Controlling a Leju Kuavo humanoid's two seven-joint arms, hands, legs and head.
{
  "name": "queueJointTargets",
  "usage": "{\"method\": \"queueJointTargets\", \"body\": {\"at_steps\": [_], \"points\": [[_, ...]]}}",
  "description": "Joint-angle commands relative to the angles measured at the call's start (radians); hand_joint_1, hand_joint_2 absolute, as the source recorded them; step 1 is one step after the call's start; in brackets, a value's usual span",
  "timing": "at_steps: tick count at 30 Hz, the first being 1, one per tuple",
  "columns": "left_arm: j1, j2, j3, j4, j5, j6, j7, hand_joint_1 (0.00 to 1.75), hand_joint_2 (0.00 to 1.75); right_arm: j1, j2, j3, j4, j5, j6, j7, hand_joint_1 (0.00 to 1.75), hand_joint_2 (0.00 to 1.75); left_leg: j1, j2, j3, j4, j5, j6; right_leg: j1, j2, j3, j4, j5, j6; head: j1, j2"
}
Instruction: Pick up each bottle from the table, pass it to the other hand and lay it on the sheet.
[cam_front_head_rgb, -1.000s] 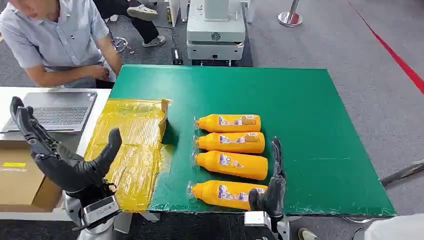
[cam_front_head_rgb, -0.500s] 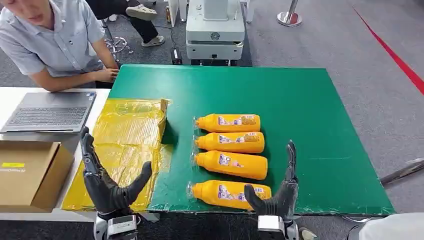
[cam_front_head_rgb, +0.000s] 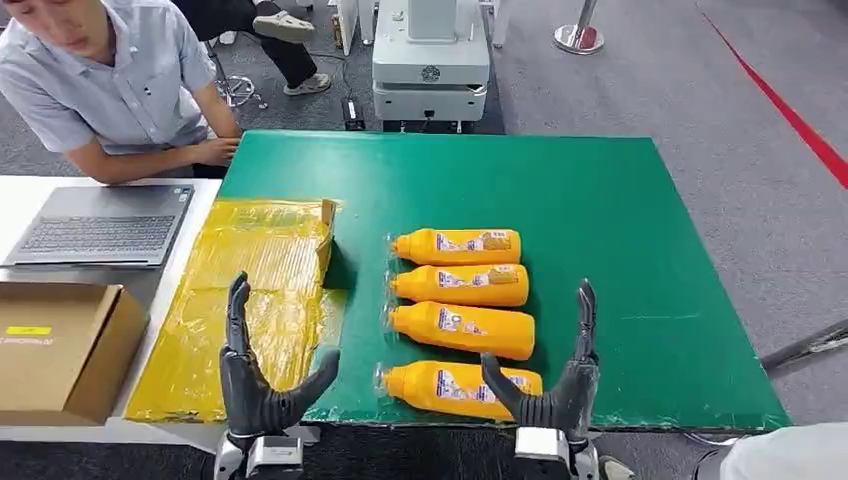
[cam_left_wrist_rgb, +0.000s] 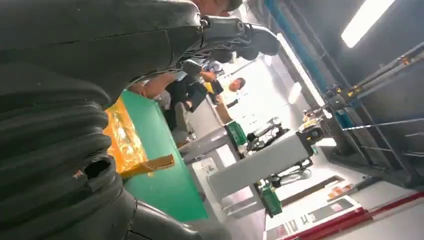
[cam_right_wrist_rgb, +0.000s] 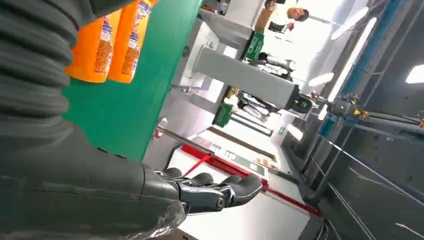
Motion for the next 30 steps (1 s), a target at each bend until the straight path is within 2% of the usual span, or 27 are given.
{"method": "queueJointTargets", "body": {"at_steps": [1,3,7,15,21,25,30], "points": [[-0.009,-0.046,0.062,-0.009,-0.044,0.001,-0.018,0.0,1.75,-0.051,-0.031,0.035,0.14,0.094,0.058,0.103,0.0,1.75,0.0,0.0,0.0,0.0,0.0,0.0,0.0,0.0,0.0,0.0,0.0,0.0,0.005,0.0],[-0.001,-0.061,0.079,-0.011,-0.058,0.001,-0.026,0.0,1.75,-0.06,-0.044,0.047,0.194,0.179,0.053,0.148,0.0,1.75,0.0,0.0,0.0,0.0,0.0,0.0,0.0,0.0,0.0,0.0,0.0,0.0,0.008,0.0],[-0.001,-0.068,0.08,-0.013,-0.07,0.001,-0.02,0.0,1.75,-0.081,-0.067,0.076,0.272,0.327,0.04,0.218,0.0,1.75,0.0,0.0,0.0,0.0,0.0,0.0,0.0,0.0,0.0,0.0,0.0,0.0,0.002,0.0],[-0.019,-0.069,0.079,-0.021,-0.07,0.001,-0.021,0.0,1.75,-0.106,-0.079,0.117,0.342,0.451,0.033,0.279,0.0,1.75,0.0,0.0,0.0,0.0,0.0,0.0,0.0,0.0,0.0,0.0,0.0,0.0,0.003,0.0],[-0.037,-0.062,0.06,-0.009,-0.059,0.001,-0.004,0.0,1.75,-0.134,-0.115,0.14,0.4,0.641,0.033,0.413,0.0,1.75,0.0,0.0,0.0,0.0,0.0,0.0,0.0,0.0,0.0,0.0,0.0,0.0,0.004,0.0],[-0.04,-0.064,0.058,-0.008,-0.061,0.001,0.003,0.0,1.75,-0.14,-0.116,0.138,0.416,0.65,0.054,0.435,0.0,1.75,0.0,0.0,0.0,0.0,0.0,0.0,0.0,0.0,0.0,0.0,0.0,0.0,0.004,0.0],[-0.041,-0.057,0.045,-0.015,-0.059,0.001,0.029,0.0,1.75,-0.144,-0.124,0.147,0.425,0.705,0.114,0.515,0.0,1.75,0.0,0.0,0.0,0.0,0.0,0.0,0.0,0.0,0.0,0.0,0.0,0.0,0.003,0.0]]}}
